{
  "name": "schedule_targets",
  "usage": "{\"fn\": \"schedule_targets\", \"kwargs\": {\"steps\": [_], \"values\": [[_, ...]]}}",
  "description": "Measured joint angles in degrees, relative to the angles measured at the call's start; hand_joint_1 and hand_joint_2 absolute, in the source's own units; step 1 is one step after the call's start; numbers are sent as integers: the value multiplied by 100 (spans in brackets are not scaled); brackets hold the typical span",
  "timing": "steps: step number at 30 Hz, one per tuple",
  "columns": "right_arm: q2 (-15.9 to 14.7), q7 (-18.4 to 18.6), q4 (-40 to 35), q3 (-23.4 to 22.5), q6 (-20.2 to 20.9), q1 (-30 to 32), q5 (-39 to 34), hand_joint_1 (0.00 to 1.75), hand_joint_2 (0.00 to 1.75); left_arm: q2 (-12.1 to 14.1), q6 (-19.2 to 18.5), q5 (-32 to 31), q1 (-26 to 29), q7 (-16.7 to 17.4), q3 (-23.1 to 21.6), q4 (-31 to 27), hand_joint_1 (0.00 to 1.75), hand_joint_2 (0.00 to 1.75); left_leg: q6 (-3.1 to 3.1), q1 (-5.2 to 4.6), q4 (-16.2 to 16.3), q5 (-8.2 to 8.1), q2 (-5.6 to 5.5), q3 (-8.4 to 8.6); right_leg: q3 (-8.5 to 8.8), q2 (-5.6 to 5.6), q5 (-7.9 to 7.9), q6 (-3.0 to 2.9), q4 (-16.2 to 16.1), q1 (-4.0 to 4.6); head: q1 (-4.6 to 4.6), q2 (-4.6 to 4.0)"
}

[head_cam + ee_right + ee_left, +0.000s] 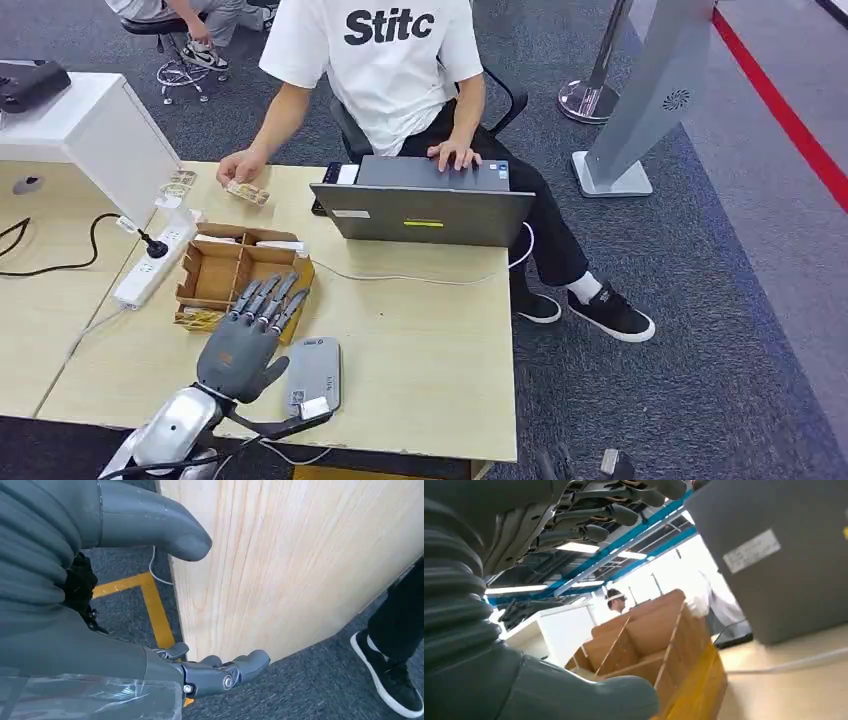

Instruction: Pass the card to the sensor for recognition and then transmit it.

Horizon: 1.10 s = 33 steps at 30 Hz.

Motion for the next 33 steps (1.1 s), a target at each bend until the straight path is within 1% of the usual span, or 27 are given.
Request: {"fn": "schedule_targets", "kwargs": {"steps": [4,7,11,16,22,33], "values": [[0,0,0,33,0,0,0,0,175,81,7,17,-7,26,48,155,0,175,0,-1,0,0,0,-2,-1,0,0,0,0,1,2,0],[0,15,0,48,0,0,2,0,175,94,13,61,-7,72,144,220,0,175,0,-1,0,0,0,-3,-1,0,0,0,0,0,2,0],[0,22,0,85,0,1,0,0,175,153,116,131,-12,85,448,397,0,175,0,-2,0,0,0,-2,0,0,0,0,0,0,2,2],[0,37,2,118,2,0,0,0,175,186,247,98,-25,33,682,590,0,175,0,-2,0,0,-1,-2,0,0,0,0,0,0,2,0],[0,42,2,125,0,-1,0,0,175,186,297,22,-46,20,765,734,0,175,0,-2,0,0,-1,-2,-1,0,0,0,0,0,2,2],[0,74,4,199,0,-3,4,0,175,175,404,-127,-248,-22,804,986,0,175,0,-2,0,0,-1,-2,0,-1,0,0,0,0,0,0]]}}
